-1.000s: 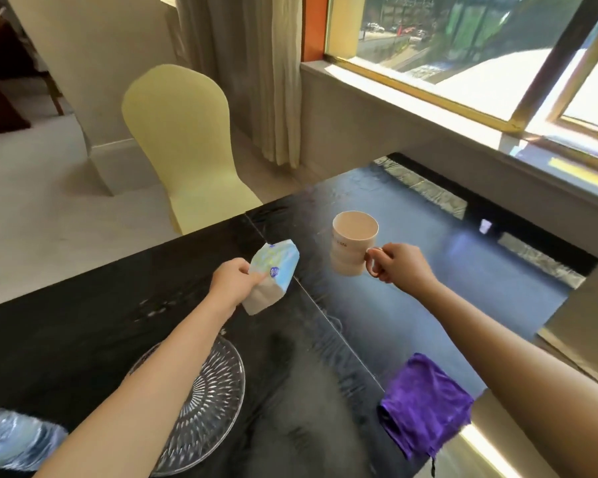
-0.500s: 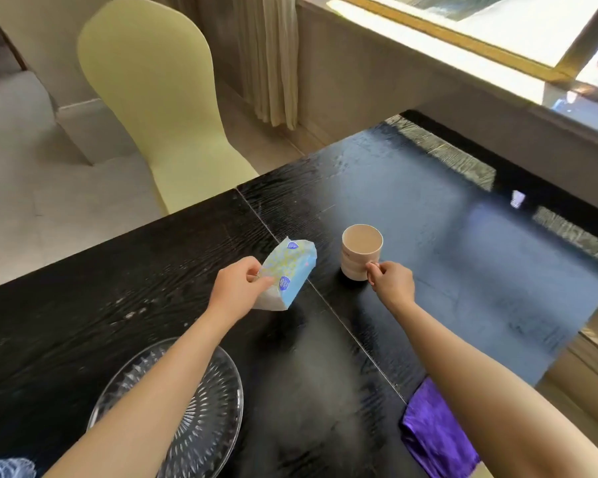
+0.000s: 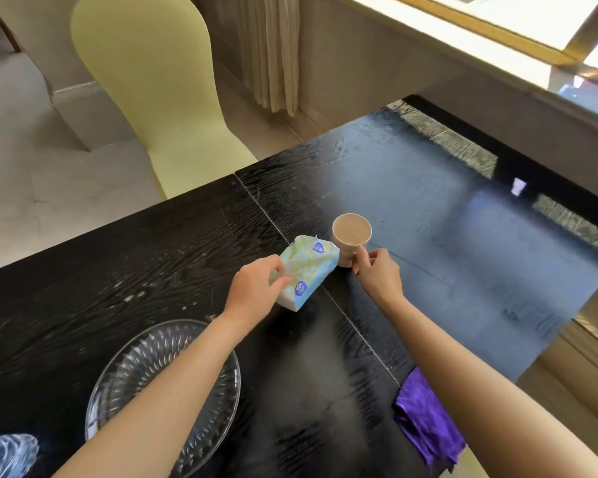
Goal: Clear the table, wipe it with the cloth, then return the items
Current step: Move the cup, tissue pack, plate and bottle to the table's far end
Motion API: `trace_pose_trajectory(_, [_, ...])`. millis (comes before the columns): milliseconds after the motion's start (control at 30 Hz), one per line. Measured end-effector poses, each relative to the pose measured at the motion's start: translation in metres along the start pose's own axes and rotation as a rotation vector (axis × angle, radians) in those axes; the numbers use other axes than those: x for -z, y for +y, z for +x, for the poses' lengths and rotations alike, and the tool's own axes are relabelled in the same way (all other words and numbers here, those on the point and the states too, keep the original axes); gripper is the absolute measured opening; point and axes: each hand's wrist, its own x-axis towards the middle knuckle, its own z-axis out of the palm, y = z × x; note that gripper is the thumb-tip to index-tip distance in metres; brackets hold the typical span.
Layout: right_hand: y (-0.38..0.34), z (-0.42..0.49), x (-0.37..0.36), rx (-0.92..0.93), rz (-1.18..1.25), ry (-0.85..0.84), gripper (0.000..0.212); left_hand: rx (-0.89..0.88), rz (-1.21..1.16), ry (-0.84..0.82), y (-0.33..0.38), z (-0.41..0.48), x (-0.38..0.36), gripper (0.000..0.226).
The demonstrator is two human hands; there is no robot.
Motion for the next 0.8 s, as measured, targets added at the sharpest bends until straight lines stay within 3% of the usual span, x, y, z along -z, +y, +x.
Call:
trace_pose_trajectory(100, [-0.011,-0.029,0.002,-0.02,0.111,-0.192,0.056,-0.052,-0.04,0.011,0.009,-0.008,-0.008,0.017])
trace_pose_trajectory(267, [-0.01,-0.048,0.008,-0.137,0.553,-0.456,0.031,-0.085,-0.073,0.005,0.013,-0.02,-0.019,0.018])
trace_pose_trajectory(433, [0.012,-0.052,-0.003,-0.276,0.661,-0.369,0.023,-0.065,-0.091,-0.071,-0.001,-0.04,-0.024,0.043])
trace_pose_trajectory(600, [0.036,-0.054,-0.021,-0.384,0.647,-0.33,0.027,0.273,0.282,-0.208,-0.062,-0.087,-0.047,0.074])
trace_pose_trajectory(700, [0.047,-0.052,-0.031,-0.436,0.661,-0.291,0.032,0.413,0.414,-0.275,-0.087,-0.122,-0.063,0.079])
trace_pose_trajectory(800, [0.057,-0.044,-0.032,-0.504,0.714,-0.236,0.039,0.438,0.443,-0.241,-0.1,-0.141,-0.071,0.075])
